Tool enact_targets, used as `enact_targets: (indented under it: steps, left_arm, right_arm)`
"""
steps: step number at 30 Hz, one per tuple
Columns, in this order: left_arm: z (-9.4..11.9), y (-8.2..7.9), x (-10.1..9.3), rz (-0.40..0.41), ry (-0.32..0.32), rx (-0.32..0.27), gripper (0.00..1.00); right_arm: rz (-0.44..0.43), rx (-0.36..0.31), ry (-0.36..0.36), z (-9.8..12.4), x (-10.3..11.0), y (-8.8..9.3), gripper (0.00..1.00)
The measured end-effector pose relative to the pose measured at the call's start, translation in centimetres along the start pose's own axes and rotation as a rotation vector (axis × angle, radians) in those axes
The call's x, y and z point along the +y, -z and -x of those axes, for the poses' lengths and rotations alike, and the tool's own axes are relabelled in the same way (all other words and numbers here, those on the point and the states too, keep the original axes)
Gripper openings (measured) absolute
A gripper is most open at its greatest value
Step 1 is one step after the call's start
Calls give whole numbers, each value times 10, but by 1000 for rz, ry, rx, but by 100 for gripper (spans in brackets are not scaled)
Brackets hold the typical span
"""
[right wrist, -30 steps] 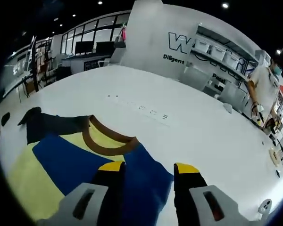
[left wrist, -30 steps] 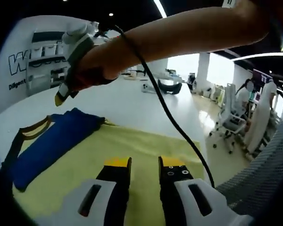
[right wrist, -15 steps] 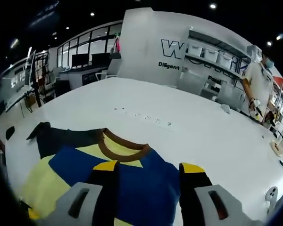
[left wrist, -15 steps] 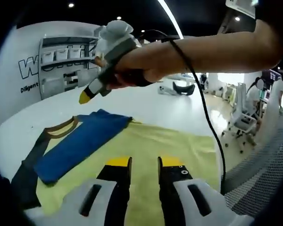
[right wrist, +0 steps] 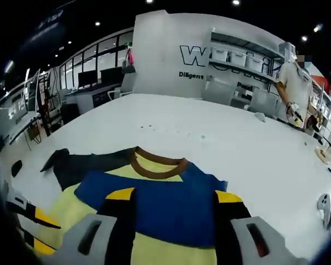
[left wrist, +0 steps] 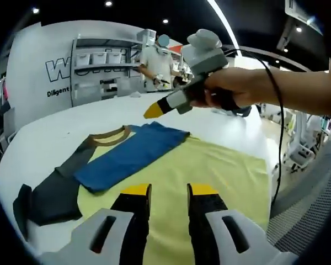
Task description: Fold the garment on the visible template until the final outline fits inside the template.
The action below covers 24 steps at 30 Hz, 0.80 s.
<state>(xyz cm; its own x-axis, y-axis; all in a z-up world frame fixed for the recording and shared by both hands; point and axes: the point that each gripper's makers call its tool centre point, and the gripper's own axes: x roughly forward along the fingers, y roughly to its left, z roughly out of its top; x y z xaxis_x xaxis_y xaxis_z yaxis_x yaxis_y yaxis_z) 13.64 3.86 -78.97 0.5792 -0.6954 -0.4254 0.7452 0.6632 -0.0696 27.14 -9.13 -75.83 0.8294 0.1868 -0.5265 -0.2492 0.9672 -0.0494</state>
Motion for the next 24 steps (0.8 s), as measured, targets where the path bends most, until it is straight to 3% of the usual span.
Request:
enact_targets:
  steps: [8,13,18,20,24]
  left_arm:
    - [20,2,14,8,-39,5,23]
    - [37,6,38,25,-122,4,23]
    - [48,9,46,43,-143,6,23]
    - [59,7,55,35,-200,2,23]
    - [72,5,66,37,-239,-7,23]
  right_arm:
    - [-46,-12,-20,19,20,8,57]
    - [-34,-14,-36,30,34,16,58]
    - [-42,-6,-25,37,42,25,61]
    - [-51,1,-33,42,49,30,61]
    - [-88,0,-65,48,61,34,61]
